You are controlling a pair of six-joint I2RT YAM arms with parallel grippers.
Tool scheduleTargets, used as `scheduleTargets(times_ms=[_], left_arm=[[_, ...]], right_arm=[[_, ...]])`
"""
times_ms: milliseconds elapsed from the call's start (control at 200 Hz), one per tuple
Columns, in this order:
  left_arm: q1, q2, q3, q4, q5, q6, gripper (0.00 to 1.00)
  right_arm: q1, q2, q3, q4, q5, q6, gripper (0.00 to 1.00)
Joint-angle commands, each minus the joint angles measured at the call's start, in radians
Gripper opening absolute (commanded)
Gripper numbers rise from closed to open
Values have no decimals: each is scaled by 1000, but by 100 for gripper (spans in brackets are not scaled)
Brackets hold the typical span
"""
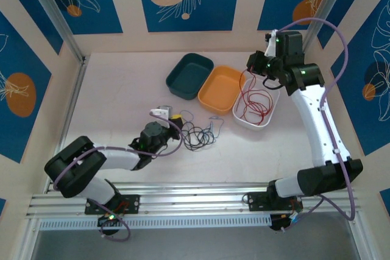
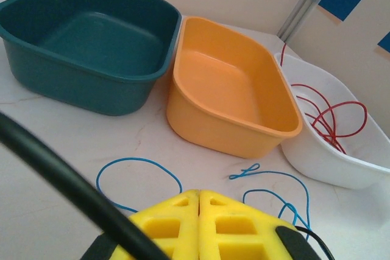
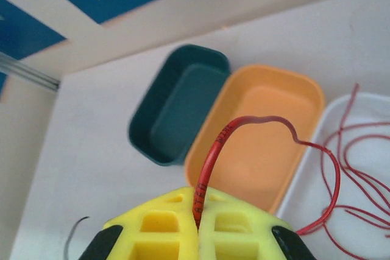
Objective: Untangle the cables
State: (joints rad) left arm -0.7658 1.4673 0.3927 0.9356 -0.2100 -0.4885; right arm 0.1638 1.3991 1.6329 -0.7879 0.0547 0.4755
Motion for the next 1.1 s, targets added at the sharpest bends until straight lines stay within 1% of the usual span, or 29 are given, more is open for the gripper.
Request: scheduleTargets(times_ms=[0, 185, 350, 475, 845, 995, 1095], left_arm=[[8, -19, 9, -49, 27, 16, 0], [9, -15, 18, -57, 28, 13, 0], [11, -10, 21, -62, 28, 18, 0], [11, -9, 21, -64, 25, 21, 0], [11, 4, 15, -51, 23, 11, 0], [11, 7, 11, -43, 18, 5, 0], [12, 9, 11, -42, 19, 7, 0]], right_arm=[[-41, -3, -50, 60, 13, -13, 0], [-97, 38, -129, 86, 13, -13, 0], [-134, 78, -214, 166, 18, -14, 0], [-155, 130, -234, 228, 31, -27, 0], [-155, 282, -285, 426, 117, -52, 0], [-152, 331, -340, 480, 129, -39, 0], [-150, 376, -353, 483, 116, -28, 0]])
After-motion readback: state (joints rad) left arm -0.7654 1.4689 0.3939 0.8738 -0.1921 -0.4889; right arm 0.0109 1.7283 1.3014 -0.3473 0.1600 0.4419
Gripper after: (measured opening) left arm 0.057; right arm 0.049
